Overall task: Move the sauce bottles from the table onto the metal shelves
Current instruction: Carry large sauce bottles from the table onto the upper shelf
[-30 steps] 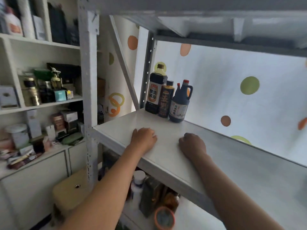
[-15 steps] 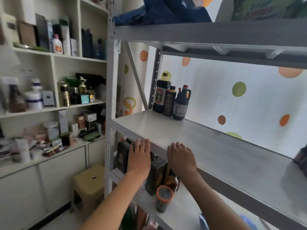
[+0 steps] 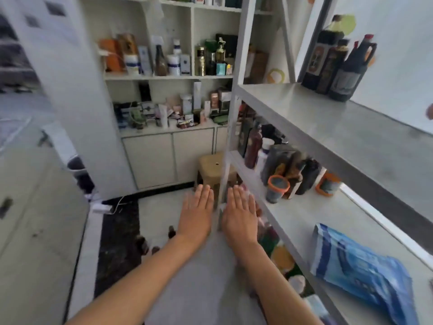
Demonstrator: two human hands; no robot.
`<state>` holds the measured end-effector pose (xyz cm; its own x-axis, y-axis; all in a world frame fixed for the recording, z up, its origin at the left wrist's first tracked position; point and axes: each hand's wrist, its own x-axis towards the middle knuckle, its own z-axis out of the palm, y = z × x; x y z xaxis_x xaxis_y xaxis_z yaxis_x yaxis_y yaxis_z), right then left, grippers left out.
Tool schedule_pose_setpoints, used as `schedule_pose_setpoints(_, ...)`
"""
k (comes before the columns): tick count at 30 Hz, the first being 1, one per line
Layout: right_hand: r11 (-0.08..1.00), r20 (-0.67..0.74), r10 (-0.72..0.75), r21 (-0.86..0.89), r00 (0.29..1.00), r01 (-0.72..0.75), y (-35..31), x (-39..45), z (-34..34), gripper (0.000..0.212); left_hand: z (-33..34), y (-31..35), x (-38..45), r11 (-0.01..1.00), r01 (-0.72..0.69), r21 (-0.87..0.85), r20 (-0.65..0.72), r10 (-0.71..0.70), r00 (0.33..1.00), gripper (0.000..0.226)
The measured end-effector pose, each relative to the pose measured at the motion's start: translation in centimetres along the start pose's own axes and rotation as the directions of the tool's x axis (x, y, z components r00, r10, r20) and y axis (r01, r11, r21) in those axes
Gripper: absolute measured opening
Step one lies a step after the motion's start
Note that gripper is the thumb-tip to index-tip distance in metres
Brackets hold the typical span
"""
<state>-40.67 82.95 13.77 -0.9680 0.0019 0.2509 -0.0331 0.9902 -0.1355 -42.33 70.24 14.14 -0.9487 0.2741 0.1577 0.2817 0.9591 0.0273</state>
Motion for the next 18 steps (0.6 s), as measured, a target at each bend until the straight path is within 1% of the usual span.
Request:
schedule_pose_setpoints(1, 0.999, 0.045, -0.034, 0.028, 0.998, 0.033, -1.6, -1.2, 0.4, 0.059, 0.5, -1.1, -2.2, 0.999, 0.03, 0.014, 0.052, -0.031, 0.998, 0.06)
schedule_pose_setpoints(2, 0.997, 0.065, -0.067, 0.047, 0.996, 0.064, -3.1, -2.4, 0.7, 0.059, 0.8, -2.3, -4.4, 0.998, 0.06, 0.027, 0.127, -0.063, 0.99, 0.064)
schedule_pose_setpoints(3, 0.994, 0.069, -0.097, 0.055, 0.993, 0.094, -4.5, -3.2, 0.8, 0.059, 0.6, -3.1, -6.0, 0.995, 0.092, 0.043, 0.172, -0.099, 0.98, 0.067)
schedule_pose_setpoints(6, 0.976, 0.143, -0.213, 0.083, 0.967, 0.203, -9.7, -6.2, 0.9, 0.059, -0.4, -6.2, -11.5, 0.974, 0.19, 0.122, 0.194, -0.211, 0.958, 0.073)
schedule_pose_setpoints(7, 0.968, 0.164, -0.242, 0.103, 0.957, 0.227, -11.4, -7.3, 1.0, 0.059, -0.6, -7.3, -13.4, 0.966, 0.228, 0.12, 0.191, -0.248, 0.95, 0.075)
schedule_pose_setpoints(9, 0.951, 0.155, -0.29, 0.16, 0.944, 0.266, -14.7, -9.3, 1.4, 0.059, -0.4, -9.7, -17.1, 0.948, 0.3, 0.108, 0.151, -0.313, 0.938, 0.074)
schedule_pose_setpoints(11, 0.922, 0.151, -0.364, 0.199, 0.919, 0.332, -18.4, -11.3, 2.1, 0.057, -0.4, -12.2, -20.9, 0.925, 0.367, 0.101, 0.164, -0.379, 0.911, 0.077)
schedule_pose_setpoints(12, 0.907, 0.158, -0.404, 0.197, 0.901, 0.372, -20.4, -12.5, 2.5, 0.058, -0.5, -13.5, -22.9, 0.91, 0.399, 0.111, 0.175, -0.413, 0.894, 0.079)
schedule_pose_setpoints(14, 0.872, 0.162, -0.477, 0.21, 0.864, 0.442, -24.7, -14.5, 3.3, 0.068, -0.8, -16.4, -26.8, 0.871, 0.476, 0.121, 0.167, -0.491, 0.855, 0.079)
schedule_pose_setpoints(16, 0.834, 0.165, -0.535, 0.259, 0.828, 0.487, -29.9, -16.8, 3.5, 0.074, -1.9, -19.8, -31.3, 0.815, 0.572, 0.086, 0.153, -0.579, 0.801, 0.076)
schedule_pose_setpoints(18, 0.808, 0.186, -0.567, 0.314, 0.803, 0.498, -35.1, -19.1, 3.5, 0.062, -3.0, -23.4, -35.8, 0.749, 0.661, 0.047, 0.131, -0.661, 0.739, 0.075)
